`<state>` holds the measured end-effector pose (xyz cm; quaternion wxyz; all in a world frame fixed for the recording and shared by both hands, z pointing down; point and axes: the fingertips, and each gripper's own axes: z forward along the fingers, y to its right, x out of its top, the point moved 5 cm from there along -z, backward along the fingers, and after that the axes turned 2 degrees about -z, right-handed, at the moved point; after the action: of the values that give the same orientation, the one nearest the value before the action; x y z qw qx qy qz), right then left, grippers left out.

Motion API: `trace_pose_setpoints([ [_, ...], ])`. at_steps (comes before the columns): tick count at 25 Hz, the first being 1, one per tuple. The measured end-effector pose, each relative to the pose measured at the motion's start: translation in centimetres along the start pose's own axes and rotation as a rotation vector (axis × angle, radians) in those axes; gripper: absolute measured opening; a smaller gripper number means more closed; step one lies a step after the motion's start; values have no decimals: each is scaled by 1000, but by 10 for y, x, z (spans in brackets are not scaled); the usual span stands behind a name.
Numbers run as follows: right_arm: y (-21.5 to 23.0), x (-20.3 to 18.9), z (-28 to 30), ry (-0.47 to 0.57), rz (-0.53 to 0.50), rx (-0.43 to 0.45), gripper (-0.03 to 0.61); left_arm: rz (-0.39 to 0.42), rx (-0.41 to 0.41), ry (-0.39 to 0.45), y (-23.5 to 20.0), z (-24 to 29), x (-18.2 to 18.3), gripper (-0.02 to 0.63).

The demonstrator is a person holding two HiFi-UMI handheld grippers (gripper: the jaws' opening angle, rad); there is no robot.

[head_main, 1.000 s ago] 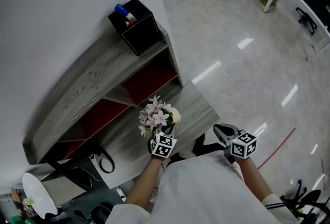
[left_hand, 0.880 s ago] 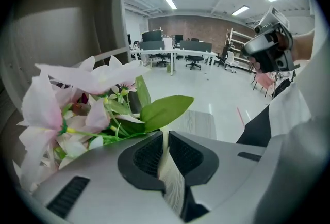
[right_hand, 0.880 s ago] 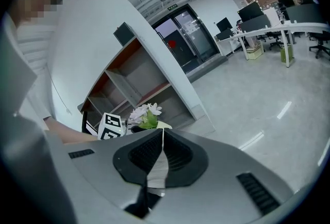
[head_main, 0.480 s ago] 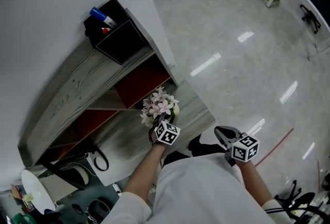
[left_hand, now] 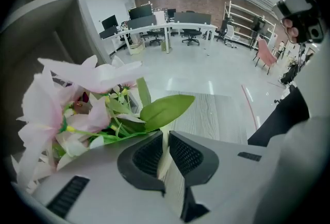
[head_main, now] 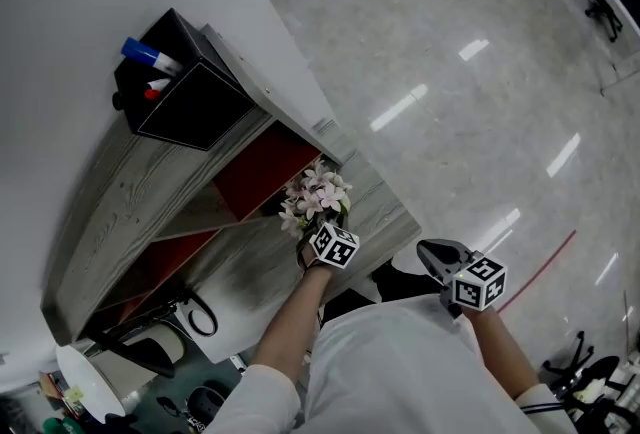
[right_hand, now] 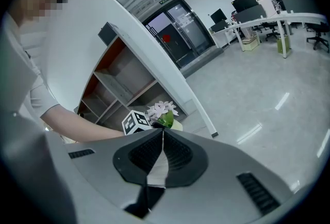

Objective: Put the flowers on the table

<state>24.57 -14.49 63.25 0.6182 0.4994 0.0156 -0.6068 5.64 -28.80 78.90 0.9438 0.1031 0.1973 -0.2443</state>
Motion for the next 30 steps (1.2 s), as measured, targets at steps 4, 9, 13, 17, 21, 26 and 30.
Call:
trace_pose_setpoints([
  [4, 6, 1, 1, -2, 13, -1, 20, 1, 4, 5, 4, 4, 0, 51],
  [9, 13, 2, 2, -14, 13, 2, 20, 12, 10, 5, 3, 5, 0, 52],
  [13, 16, 4, 4, -16, 9, 10, 20, 32, -2, -14, 7, 6, 1, 54],
  [17, 13, 6, 10, -15, -11, 25, 20, 56, -6, -17, 10, 4, 3, 106],
  [21, 5, 8, 11, -6, -29, 35, 20, 67, 8, 13, 11, -7, 7, 120],
  [26, -15, -2, 11, -14, -51, 50, 20, 26, 37, 90, 9, -38, 10, 120],
  [30, -34, -12, 11, -28, -81, 64, 20, -7, 63, 173, 13, -74, 6, 120],
])
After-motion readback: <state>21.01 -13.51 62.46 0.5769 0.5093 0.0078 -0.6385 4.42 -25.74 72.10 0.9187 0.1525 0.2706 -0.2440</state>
